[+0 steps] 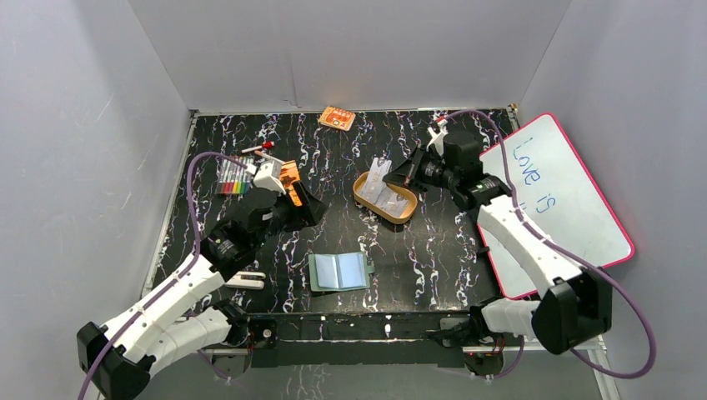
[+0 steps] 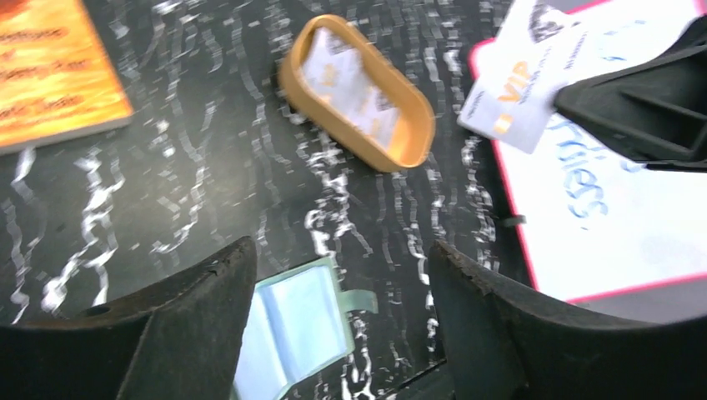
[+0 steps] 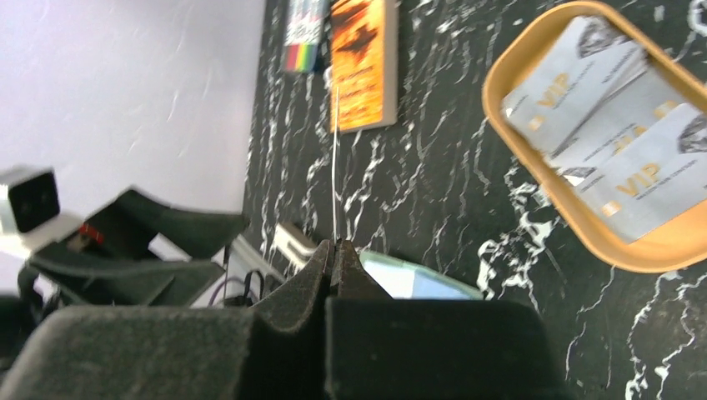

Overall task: Put the credit cards into the card holder
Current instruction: Pick up the credit card from the storage box.

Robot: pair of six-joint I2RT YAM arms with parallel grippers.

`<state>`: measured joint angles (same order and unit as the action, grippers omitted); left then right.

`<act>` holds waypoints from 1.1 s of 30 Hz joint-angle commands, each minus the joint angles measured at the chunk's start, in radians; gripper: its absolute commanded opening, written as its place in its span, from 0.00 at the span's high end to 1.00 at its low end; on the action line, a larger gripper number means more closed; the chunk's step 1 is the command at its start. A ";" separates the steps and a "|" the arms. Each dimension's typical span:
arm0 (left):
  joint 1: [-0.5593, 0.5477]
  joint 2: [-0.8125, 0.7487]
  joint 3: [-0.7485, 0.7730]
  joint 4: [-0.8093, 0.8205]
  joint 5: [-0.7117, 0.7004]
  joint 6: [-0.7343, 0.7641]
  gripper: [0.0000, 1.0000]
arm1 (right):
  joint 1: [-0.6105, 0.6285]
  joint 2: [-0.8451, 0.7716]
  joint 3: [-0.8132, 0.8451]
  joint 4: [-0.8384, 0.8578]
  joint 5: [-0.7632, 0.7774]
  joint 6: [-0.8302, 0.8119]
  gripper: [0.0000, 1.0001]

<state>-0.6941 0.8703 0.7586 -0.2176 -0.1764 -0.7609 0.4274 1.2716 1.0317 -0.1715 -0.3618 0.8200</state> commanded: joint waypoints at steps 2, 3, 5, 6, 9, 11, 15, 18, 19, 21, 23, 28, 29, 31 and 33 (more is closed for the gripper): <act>0.004 -0.001 0.052 0.223 0.241 0.105 0.22 | -0.003 -0.135 0.016 -0.054 -0.168 -0.095 1.00; 0.005 0.008 0.052 0.272 0.285 0.112 0.22 | -0.003 -0.146 0.015 -0.055 -0.199 -0.095 1.00; 0.005 0.035 0.051 0.355 0.396 0.115 0.20 | -0.003 -0.165 0.010 -0.052 -0.254 -0.092 1.00; 0.005 0.049 0.053 0.387 0.428 0.113 0.19 | -0.003 -0.172 0.008 -0.046 -0.277 -0.088 1.00; 0.012 0.092 0.060 0.476 0.521 0.101 0.17 | -0.004 -0.184 0.005 -0.018 -0.332 -0.077 1.00; 0.025 0.114 0.054 0.553 0.593 0.075 0.16 | -0.003 -0.183 0.005 0.006 -0.380 -0.067 1.00; 0.105 0.152 0.010 0.755 0.762 -0.083 0.16 | -0.003 -0.187 0.007 0.038 -0.430 -0.053 1.00; 0.211 0.200 -0.063 1.012 0.895 -0.273 0.16 | -0.003 -0.188 0.007 0.059 -0.459 -0.049 1.00; 0.231 0.219 -0.079 1.067 0.922 -0.326 0.16 | -0.003 -0.188 0.005 0.064 -0.464 -0.046 1.00; 0.253 0.246 -0.095 1.132 0.959 -0.383 0.16 | -0.003 -0.187 0.001 0.080 -0.476 -0.038 1.00; 0.255 0.266 -0.090 1.162 1.001 -0.403 0.17 | -0.003 -0.186 0.002 0.090 -0.483 -0.030 1.00; 0.254 0.320 -0.045 1.187 1.080 -0.437 0.17 | -0.003 -0.175 -0.003 0.129 -0.512 -0.005 1.00; 0.253 0.328 -0.039 1.191 1.092 -0.443 0.18 | -0.003 -0.174 -0.004 0.136 -0.516 0.000 1.00; 0.252 0.337 -0.031 1.193 1.109 -0.449 0.19 | -0.004 -0.172 -0.009 0.154 -0.522 0.012 1.00; 0.249 0.346 -0.027 1.194 1.124 -0.454 0.22 | -0.003 -0.168 -0.011 0.162 -0.529 0.019 1.00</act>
<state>-0.4412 1.2171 0.6834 0.8967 0.8574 -1.1790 0.4267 1.1023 1.0245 -0.0929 -0.8448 0.8139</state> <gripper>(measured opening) 0.803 0.031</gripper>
